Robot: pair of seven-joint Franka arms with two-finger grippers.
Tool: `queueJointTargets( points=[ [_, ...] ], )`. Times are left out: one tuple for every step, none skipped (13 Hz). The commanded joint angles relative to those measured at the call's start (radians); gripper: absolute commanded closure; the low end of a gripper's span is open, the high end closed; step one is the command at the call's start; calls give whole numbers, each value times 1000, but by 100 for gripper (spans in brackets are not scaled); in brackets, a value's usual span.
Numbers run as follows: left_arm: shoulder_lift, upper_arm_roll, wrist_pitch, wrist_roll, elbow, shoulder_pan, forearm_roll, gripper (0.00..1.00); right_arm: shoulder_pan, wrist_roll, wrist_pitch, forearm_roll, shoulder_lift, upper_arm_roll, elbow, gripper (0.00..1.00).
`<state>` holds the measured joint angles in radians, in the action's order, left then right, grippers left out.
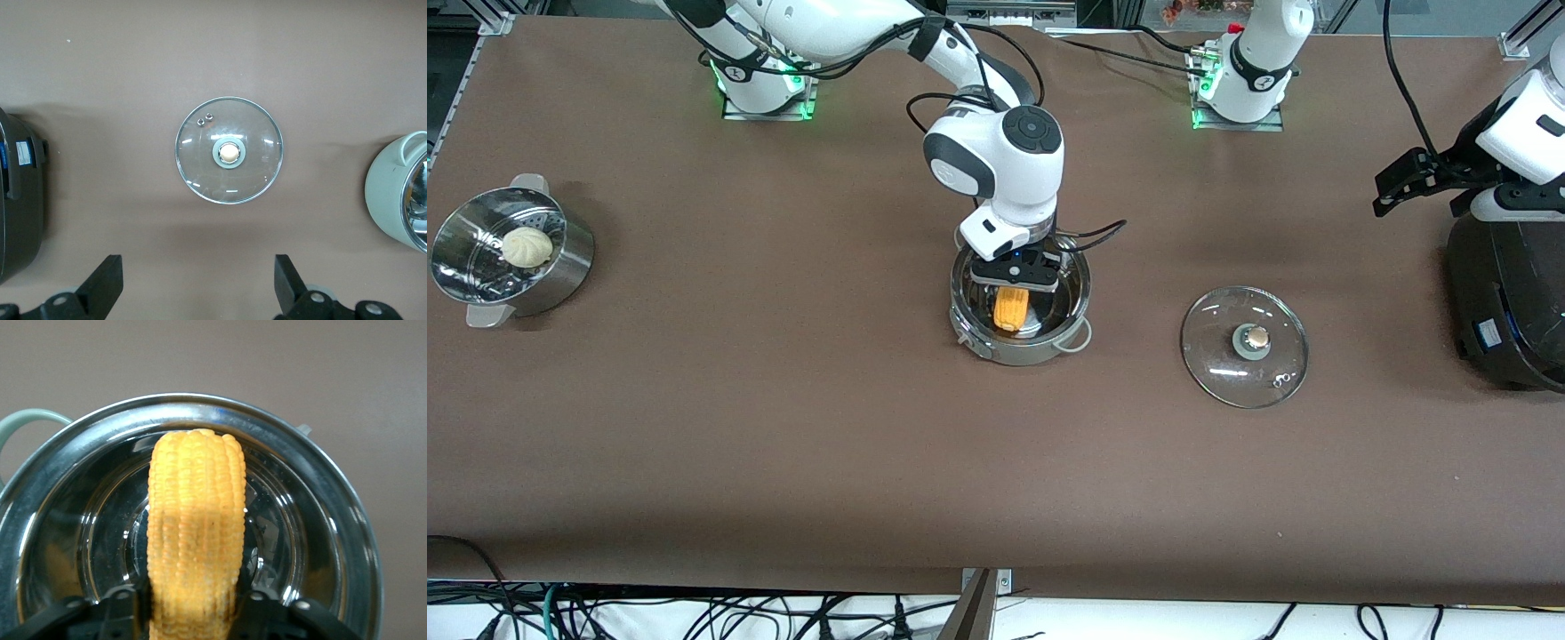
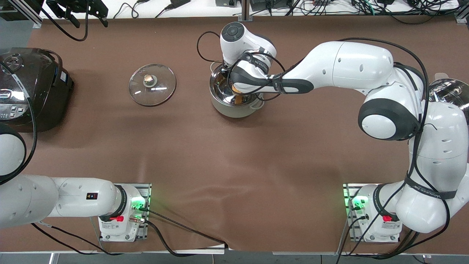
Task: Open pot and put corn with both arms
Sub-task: 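Lower the corn into the pot and open the right gripper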
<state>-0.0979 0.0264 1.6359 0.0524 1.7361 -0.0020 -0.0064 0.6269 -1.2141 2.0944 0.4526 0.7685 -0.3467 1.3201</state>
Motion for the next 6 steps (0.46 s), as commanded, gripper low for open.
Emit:
queueJointTargets(
  points=[
    [35,0,-22,-2,-59,7,-10,0,14,-19,-1,24,23,8,-38,13],
    [55,0,-52,0,-97,11,-10,0,14,-19,1,24,23,8,-38,13],
    [84,1,-73,1,-134,11,-9,0,14,-21,1,24,23,8,-38,9],
    [99,3,-79,1,-156,10,-9,0,13,-18,0,24,22,8,-38,8],
    [102,3,-79,1,-164,8,-9,0,11,-12,-4,26,15,8,-38,4],
    [103,4,-79,1,-164,10,-9,0,7,-2,-13,40,9,12,-38,1]
  ],
)
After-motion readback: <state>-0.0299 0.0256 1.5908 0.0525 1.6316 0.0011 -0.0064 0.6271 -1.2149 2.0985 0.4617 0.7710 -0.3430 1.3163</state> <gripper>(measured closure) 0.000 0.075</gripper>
